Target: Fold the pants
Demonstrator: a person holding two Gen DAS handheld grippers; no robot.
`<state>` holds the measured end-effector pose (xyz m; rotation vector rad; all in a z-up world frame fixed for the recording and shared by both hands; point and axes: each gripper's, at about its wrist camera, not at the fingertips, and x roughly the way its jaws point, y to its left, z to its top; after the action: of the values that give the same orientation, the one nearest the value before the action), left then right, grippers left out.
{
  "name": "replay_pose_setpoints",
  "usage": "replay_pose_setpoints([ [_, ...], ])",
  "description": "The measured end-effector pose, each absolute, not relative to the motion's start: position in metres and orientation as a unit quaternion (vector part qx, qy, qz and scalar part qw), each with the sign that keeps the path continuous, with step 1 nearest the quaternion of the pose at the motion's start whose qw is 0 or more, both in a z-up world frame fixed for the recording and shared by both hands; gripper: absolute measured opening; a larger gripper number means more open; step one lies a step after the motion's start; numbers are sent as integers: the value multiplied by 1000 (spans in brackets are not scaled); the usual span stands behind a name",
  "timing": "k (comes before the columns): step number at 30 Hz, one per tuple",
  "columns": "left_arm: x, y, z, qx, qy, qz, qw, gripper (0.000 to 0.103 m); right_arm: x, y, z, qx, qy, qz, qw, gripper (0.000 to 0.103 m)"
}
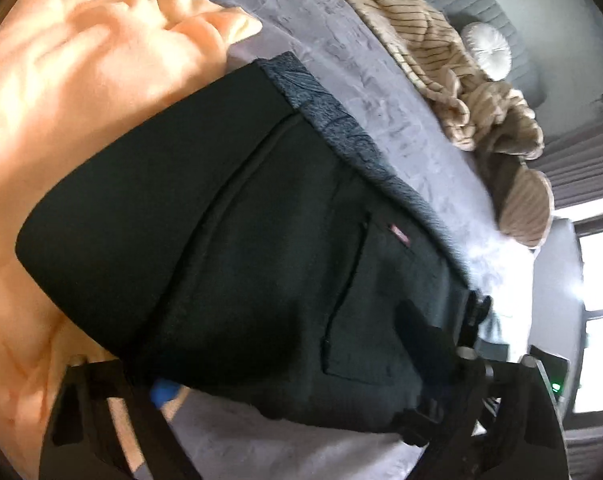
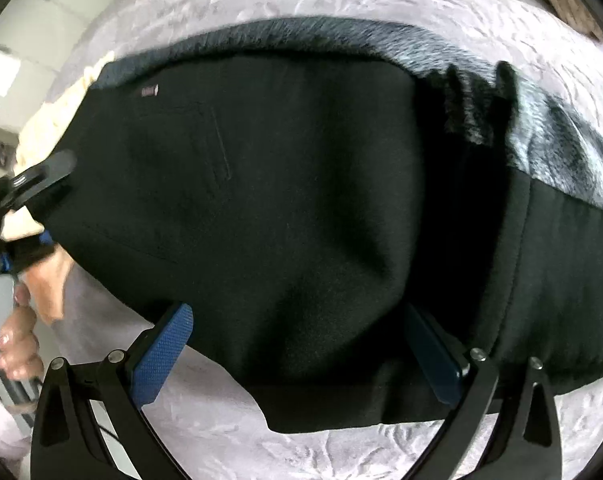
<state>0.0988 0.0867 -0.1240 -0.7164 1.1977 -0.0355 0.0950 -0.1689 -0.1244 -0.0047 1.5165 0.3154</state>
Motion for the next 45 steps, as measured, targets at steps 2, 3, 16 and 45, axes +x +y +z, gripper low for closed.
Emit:
replay_pose_setpoints([
  [2,99,85,-116,-300,552,11,778,54,99,-164,-122,-17,698,148,700,103],
  [3,99,83,-111,-281,551,21,786,46,102,-165,-117,-11,705,152,693,103],
  [16,91,1,-76,88,485,37,869,38,199,-95,-16,36,693,289,660,103],
  [45,76,-106,20,153,395,-46,905,38,207,-124,24,131,681,389,607,24],
])
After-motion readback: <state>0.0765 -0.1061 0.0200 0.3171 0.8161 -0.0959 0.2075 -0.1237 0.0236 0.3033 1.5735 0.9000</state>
